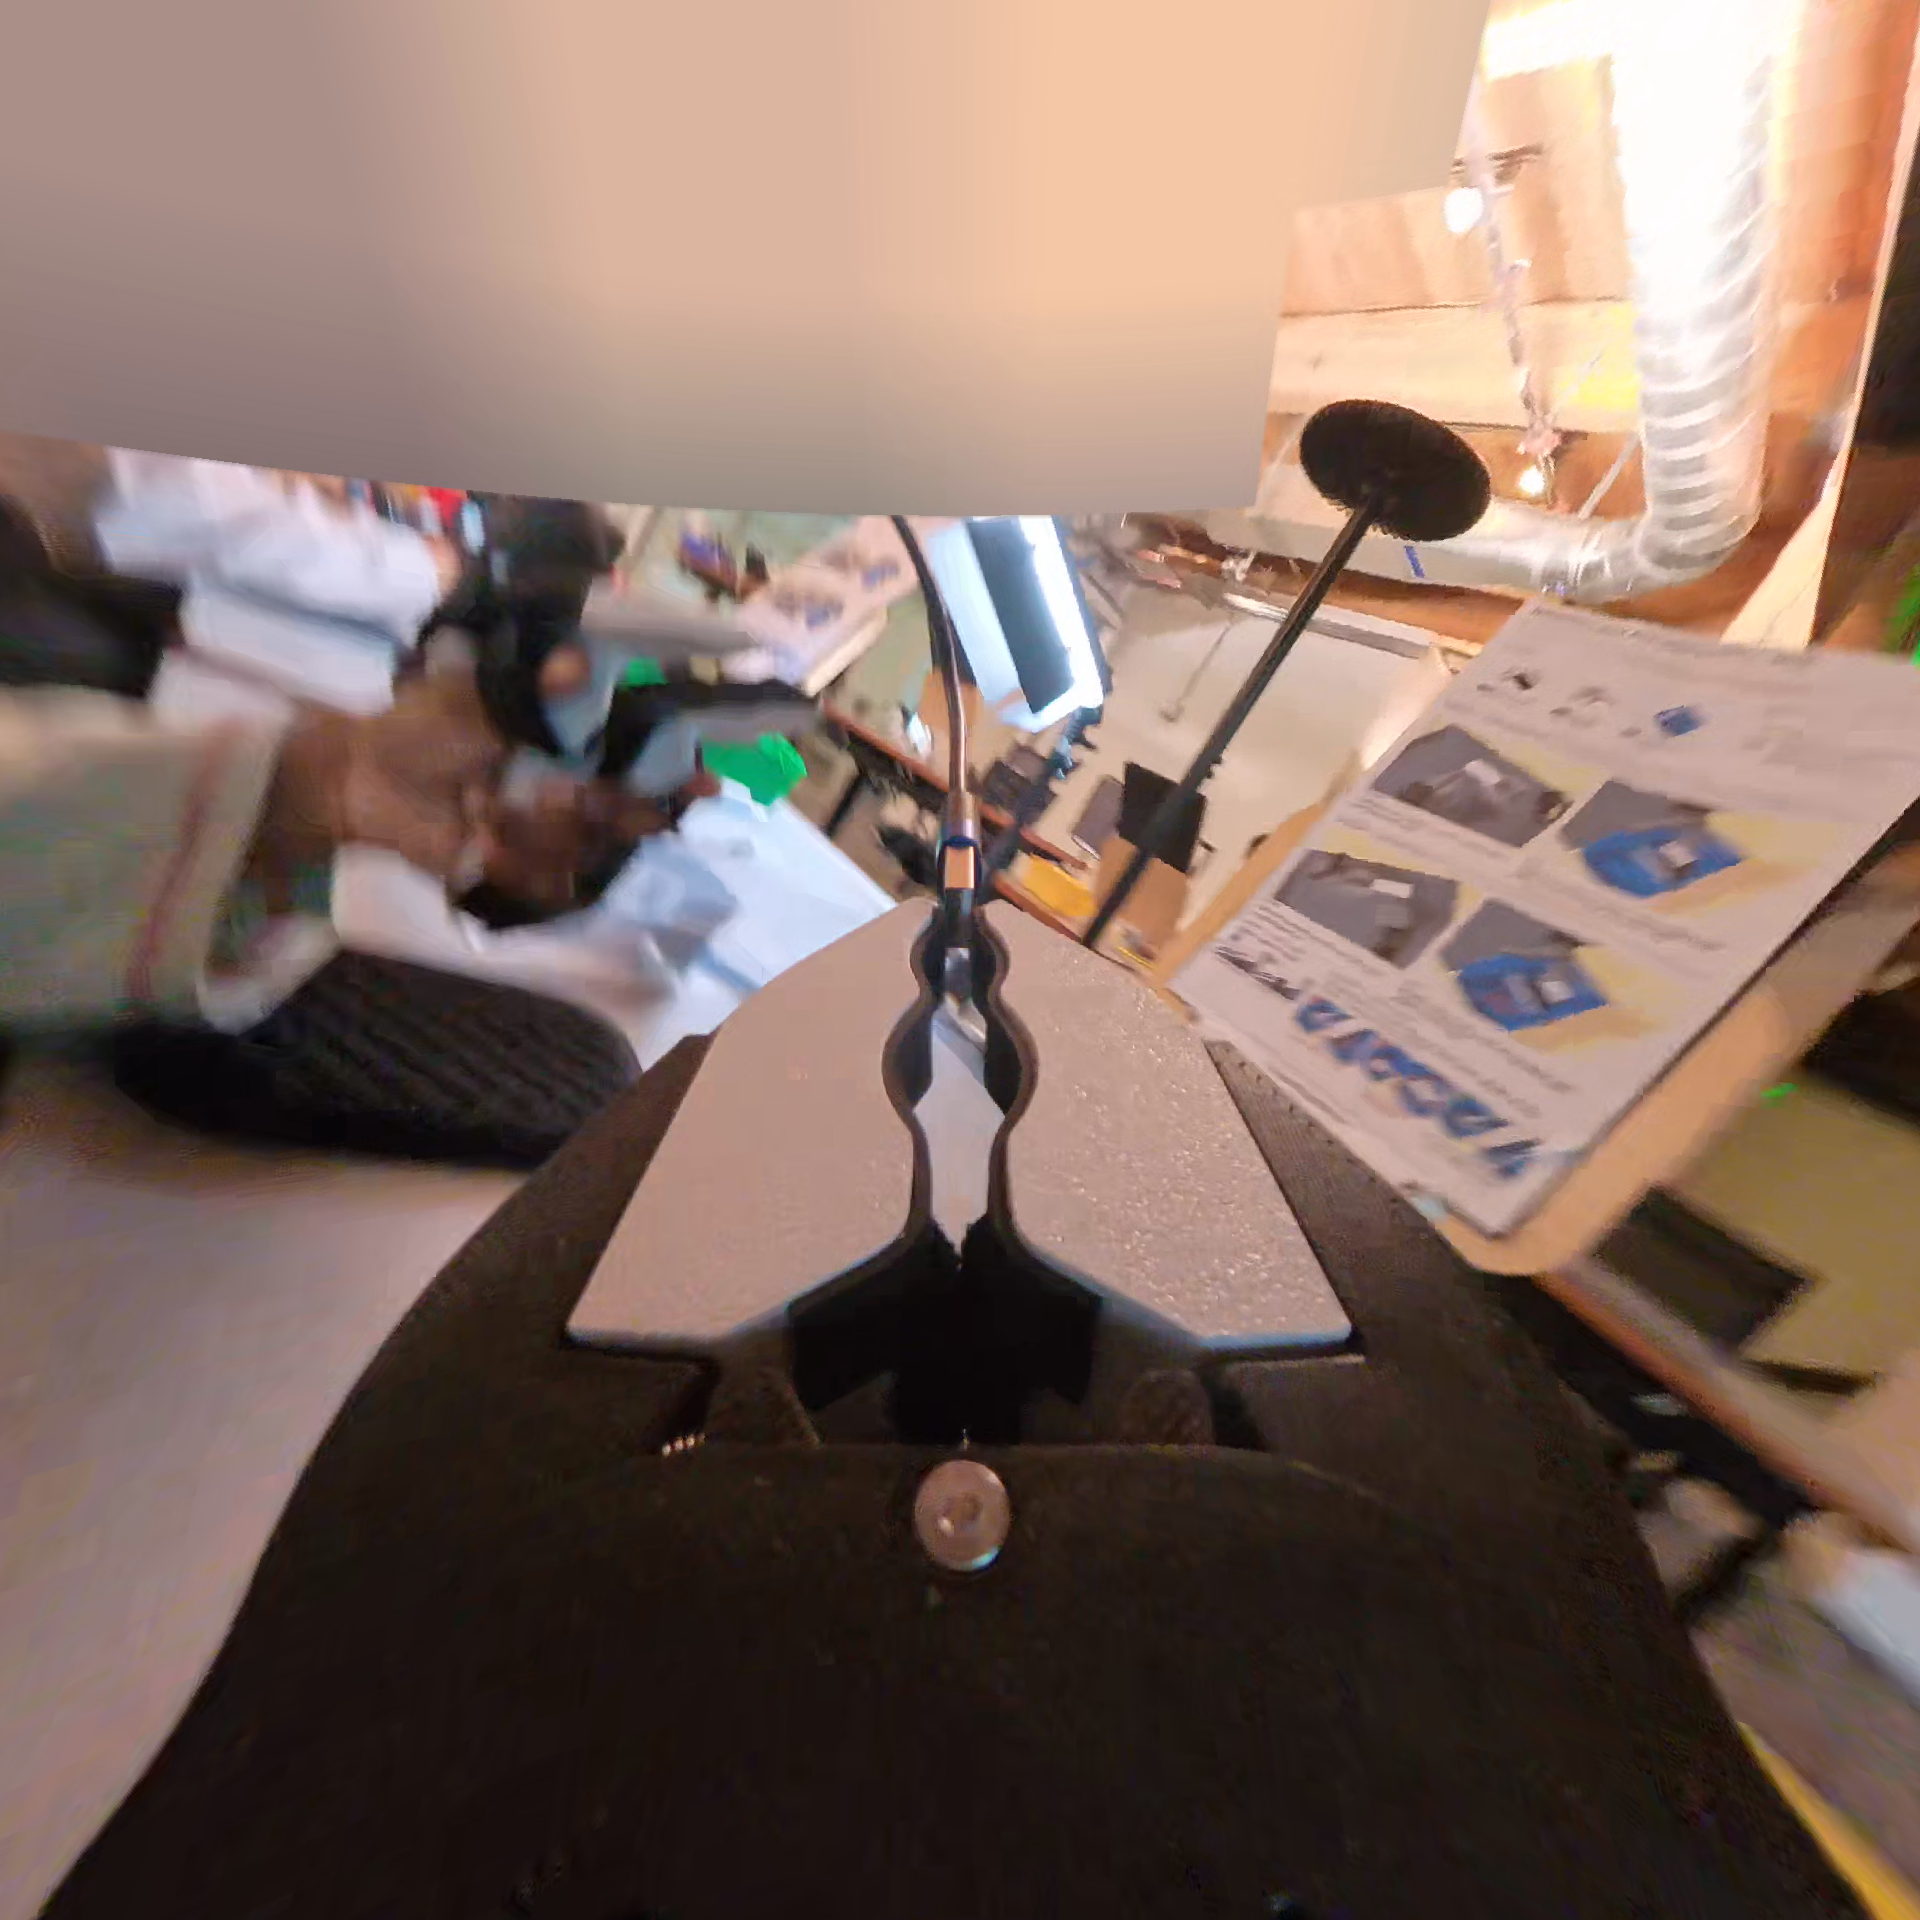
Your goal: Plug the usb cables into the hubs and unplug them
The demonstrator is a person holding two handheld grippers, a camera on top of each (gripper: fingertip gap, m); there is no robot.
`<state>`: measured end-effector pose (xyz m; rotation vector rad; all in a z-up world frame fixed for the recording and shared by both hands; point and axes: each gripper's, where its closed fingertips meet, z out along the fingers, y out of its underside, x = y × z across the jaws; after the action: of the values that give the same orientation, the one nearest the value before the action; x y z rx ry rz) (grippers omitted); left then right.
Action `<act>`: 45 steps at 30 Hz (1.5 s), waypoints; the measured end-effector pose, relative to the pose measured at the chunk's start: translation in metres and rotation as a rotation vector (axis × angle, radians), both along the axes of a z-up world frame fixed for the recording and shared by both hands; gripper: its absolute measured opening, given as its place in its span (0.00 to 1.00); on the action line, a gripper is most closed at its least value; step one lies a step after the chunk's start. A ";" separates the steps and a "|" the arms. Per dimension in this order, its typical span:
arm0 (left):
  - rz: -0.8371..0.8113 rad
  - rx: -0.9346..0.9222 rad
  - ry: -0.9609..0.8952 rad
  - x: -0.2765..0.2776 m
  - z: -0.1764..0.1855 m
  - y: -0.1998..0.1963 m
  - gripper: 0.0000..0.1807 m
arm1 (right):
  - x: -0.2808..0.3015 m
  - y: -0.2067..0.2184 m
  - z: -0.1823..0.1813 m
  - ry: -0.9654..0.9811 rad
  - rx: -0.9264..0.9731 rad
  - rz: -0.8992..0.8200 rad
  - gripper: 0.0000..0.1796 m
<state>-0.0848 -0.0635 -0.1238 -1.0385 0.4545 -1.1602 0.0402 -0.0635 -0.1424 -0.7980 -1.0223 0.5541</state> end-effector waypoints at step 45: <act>-0.059 0.287 0.575 0.055 -0.062 -0.032 0.08 | -0.018 -0.049 -0.056 -0.489 -0.059 0.236 0.30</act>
<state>-0.0301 -0.0959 -0.1858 -1.1003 1.0781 -0.8009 0.0226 -0.1130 -0.1981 -0.8930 -1.5706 0.6052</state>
